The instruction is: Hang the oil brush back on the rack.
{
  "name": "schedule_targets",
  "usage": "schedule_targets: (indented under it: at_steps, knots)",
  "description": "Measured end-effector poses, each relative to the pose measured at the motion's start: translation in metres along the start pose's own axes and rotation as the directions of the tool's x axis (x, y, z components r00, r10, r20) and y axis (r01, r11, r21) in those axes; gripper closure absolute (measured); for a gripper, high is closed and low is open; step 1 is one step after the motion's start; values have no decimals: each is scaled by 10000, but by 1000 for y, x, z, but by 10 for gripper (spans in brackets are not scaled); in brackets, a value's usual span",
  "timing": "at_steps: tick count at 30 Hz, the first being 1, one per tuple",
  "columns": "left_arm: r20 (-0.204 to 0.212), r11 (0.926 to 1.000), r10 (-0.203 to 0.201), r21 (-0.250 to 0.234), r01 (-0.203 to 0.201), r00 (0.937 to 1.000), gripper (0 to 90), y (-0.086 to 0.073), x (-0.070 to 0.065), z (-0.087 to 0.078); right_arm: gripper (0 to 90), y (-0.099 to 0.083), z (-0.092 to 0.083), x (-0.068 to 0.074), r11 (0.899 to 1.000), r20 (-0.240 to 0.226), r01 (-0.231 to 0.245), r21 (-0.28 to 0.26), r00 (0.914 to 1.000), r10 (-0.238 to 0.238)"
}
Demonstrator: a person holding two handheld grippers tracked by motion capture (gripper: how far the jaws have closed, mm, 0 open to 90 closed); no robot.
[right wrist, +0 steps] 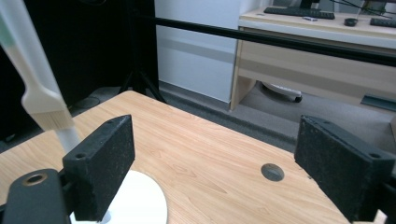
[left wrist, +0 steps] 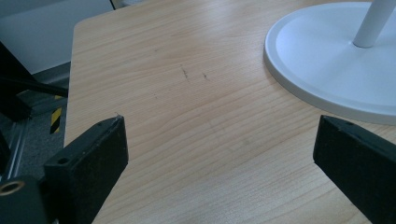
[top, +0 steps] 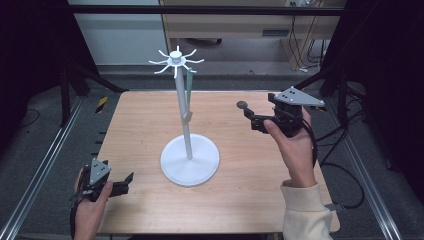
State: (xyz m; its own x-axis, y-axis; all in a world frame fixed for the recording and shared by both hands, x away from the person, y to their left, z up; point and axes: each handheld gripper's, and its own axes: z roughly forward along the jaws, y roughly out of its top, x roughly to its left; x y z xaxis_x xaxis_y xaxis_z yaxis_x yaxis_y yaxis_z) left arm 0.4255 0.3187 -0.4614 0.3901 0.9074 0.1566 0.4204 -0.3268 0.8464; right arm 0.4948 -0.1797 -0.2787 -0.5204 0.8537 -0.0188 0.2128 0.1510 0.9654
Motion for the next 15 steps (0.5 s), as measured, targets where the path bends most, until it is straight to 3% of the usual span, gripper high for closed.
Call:
schedule_targets:
  at_steps: [8, 15]
  knots:
    - [9, 10000, 21, 3, -21, 10000, 28, 0, -1, -1, 112, -16, -1, -25, 9982, 379, -583, 114, 9976, 578]
    - [-2, 10000, -3, -23, 3, 10000, 28, 0, 0, 0, 118, -34, 5, -43, 9943, 763, -882, 598, 9936, 835]
